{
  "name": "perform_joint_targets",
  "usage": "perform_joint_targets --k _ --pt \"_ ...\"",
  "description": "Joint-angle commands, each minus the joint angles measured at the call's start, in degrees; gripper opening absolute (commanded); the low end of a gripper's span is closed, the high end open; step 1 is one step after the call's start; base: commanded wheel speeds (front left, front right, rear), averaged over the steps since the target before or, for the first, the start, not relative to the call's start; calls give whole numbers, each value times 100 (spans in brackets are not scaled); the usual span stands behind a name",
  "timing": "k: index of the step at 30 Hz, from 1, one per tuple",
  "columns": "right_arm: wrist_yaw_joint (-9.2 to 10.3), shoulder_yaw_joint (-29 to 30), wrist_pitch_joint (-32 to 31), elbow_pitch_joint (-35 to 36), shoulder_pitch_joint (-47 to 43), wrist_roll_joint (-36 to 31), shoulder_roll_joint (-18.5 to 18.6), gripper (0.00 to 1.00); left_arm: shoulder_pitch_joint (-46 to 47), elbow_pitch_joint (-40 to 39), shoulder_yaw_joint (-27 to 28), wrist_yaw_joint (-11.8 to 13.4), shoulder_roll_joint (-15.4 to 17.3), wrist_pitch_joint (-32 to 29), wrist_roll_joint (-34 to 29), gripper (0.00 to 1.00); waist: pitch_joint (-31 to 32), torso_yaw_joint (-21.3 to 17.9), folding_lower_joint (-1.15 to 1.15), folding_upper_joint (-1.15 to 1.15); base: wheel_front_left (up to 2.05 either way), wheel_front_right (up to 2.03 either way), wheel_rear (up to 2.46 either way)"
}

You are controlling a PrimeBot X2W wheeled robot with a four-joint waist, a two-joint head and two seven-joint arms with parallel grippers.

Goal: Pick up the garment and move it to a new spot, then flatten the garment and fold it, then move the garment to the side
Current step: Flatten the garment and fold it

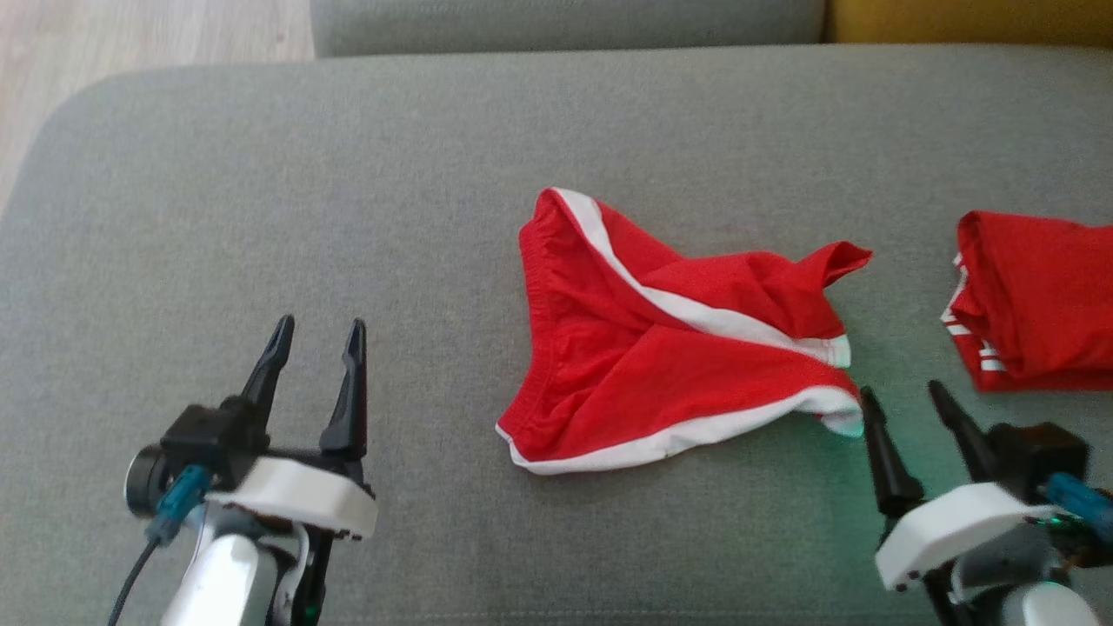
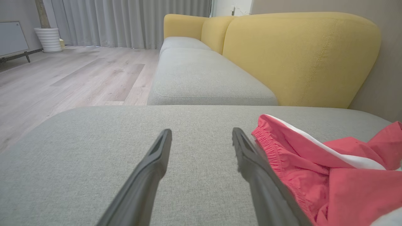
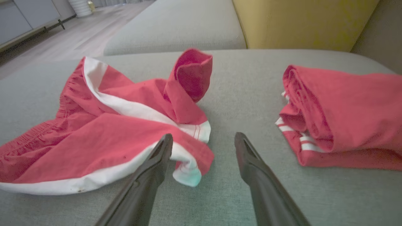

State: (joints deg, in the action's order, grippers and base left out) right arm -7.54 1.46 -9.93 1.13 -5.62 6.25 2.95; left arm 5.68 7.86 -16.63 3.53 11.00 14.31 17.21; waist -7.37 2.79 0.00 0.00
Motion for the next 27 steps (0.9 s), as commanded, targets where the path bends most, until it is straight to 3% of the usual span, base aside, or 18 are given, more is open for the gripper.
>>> perform_joint_targets --k 1,9,27 --pt "5 -69 10 379 78 48 18 100 107 -163 251 22 139 69 -48 100 115 -55 0 0 0 0 0" --pt "5 -110 250 1084 97 69 -4 100 -178 -295 225 115 180 37 -54 100 442 -38 0 0 0 0 0" --pt "5 -382 341 1073 -24 152 -7 100 -468 -547 62 212 216 -121 -43 100 601 31 0 0 0 0 0"
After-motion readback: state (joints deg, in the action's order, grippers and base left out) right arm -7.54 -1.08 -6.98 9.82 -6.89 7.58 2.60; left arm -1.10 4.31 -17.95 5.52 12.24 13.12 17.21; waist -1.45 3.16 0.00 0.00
